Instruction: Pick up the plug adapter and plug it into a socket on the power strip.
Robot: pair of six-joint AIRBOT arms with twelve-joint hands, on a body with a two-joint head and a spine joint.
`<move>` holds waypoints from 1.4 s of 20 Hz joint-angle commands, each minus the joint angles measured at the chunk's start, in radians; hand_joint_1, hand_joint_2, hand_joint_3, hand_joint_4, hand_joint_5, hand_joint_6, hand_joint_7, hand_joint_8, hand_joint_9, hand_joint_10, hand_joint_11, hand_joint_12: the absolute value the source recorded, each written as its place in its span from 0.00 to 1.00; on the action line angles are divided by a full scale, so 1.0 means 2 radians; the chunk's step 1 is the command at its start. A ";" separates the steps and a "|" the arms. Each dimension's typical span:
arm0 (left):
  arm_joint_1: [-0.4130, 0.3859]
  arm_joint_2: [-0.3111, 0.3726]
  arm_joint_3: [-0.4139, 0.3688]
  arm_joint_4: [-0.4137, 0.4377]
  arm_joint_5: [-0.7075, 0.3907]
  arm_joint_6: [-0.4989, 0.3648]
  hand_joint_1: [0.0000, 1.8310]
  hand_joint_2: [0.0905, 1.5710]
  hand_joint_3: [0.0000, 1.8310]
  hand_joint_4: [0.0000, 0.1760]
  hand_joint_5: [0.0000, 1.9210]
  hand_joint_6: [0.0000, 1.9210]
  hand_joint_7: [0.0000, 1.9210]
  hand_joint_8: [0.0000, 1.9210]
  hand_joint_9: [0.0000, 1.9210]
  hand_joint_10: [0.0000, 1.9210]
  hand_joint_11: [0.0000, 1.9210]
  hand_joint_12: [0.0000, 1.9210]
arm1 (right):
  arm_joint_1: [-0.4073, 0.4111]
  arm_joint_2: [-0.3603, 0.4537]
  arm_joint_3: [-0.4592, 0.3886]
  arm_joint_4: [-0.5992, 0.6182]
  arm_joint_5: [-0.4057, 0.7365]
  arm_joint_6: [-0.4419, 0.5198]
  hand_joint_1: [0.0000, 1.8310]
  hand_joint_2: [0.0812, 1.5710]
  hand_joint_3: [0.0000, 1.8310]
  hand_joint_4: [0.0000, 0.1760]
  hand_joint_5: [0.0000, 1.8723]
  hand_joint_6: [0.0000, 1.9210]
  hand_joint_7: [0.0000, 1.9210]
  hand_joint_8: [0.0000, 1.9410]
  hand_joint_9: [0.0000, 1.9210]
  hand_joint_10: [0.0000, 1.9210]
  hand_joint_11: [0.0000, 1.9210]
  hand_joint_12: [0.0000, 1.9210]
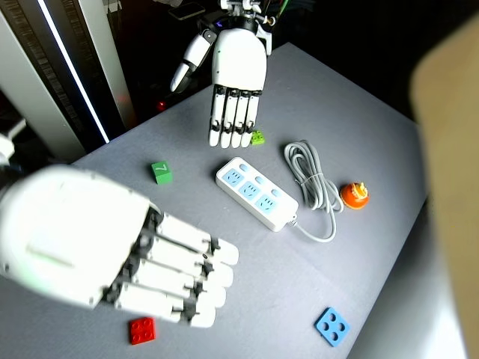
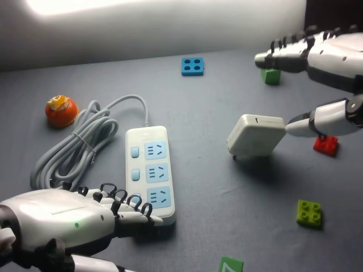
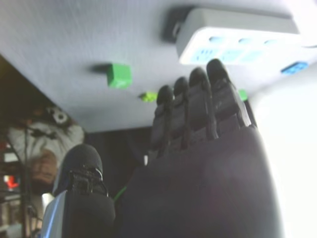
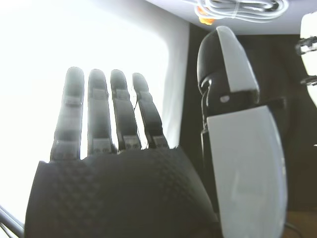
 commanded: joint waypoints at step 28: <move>-0.009 -0.088 0.045 -0.001 -0.054 -0.034 0.00 0.76 0.00 0.00 0.07 0.00 0.06 0.00 0.05 0.00 0.00 0.14 | -0.042 -0.161 0.173 0.104 -0.039 -0.019 0.52 0.67 0.00 0.00 0.10 0.00 0.08 0.00 0.08 0.00 0.00 0.25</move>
